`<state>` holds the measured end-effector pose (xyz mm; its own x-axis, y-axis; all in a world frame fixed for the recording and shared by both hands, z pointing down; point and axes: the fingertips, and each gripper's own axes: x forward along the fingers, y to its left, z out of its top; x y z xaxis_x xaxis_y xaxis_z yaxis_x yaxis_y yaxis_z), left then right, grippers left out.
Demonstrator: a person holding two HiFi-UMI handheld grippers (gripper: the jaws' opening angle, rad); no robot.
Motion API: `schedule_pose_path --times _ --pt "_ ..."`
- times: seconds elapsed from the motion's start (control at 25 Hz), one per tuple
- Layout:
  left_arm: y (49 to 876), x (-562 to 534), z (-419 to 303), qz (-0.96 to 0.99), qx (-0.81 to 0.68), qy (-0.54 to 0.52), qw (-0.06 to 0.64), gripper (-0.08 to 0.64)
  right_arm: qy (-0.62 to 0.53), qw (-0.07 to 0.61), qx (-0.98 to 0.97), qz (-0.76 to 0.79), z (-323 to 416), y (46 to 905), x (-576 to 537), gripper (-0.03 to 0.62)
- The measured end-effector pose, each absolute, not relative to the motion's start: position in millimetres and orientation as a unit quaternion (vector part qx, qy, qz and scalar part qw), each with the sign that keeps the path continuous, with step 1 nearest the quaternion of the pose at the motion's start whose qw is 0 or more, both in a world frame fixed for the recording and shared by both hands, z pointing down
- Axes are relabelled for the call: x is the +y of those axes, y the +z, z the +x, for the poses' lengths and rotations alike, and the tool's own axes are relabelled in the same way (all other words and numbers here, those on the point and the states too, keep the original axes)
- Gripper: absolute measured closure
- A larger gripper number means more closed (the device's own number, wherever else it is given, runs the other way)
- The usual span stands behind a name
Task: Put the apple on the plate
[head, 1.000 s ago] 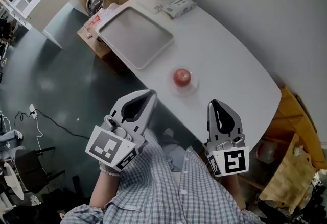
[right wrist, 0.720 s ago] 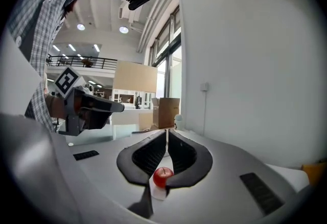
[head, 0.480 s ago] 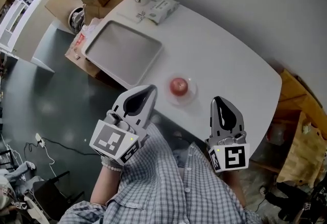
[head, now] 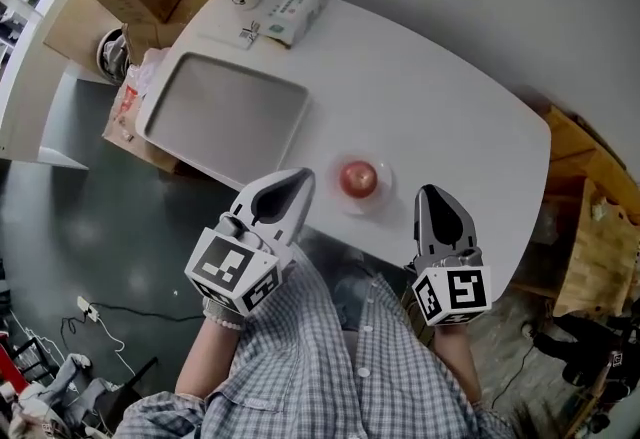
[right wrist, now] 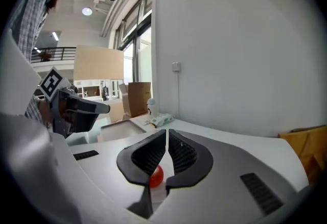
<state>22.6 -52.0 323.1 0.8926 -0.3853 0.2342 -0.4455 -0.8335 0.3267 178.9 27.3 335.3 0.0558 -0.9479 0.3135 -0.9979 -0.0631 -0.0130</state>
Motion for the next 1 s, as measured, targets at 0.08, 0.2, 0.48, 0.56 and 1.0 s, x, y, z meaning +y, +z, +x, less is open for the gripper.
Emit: schedule_pose_path --times 0.08,0.2,0.48,0.56,1.0 --pt "337.6 -60.8 20.5 0.951 -0.210 0.093 0.209 0.551 0.133 0.112 -0.665 0.726 179.5 344.1 22.5 0.563" --pt "362.3 -73.2 21.6 0.941 -0.205 0.119 0.242 0.549 0.160 0.115 -0.650 0.733 183.2 359.1 18.8 0.561" --pt "412.5 -73.4 35.0 0.919 -0.191 0.183 0.292 0.549 0.240 0.141 -0.639 0.717 185.1 408.1 18.3 0.561" --pt "426.0 -68.1 38.0 0.913 -0.186 0.203 0.300 0.549 0.272 0.142 -0.630 0.713 187.7 423.3 20.5 0.561" --pt "492.8 -48.4 47.7 0.874 -0.173 0.276 0.361 0.465 0.403 0.088 -0.612 0.675 192.7 489.5 27.3 0.494"
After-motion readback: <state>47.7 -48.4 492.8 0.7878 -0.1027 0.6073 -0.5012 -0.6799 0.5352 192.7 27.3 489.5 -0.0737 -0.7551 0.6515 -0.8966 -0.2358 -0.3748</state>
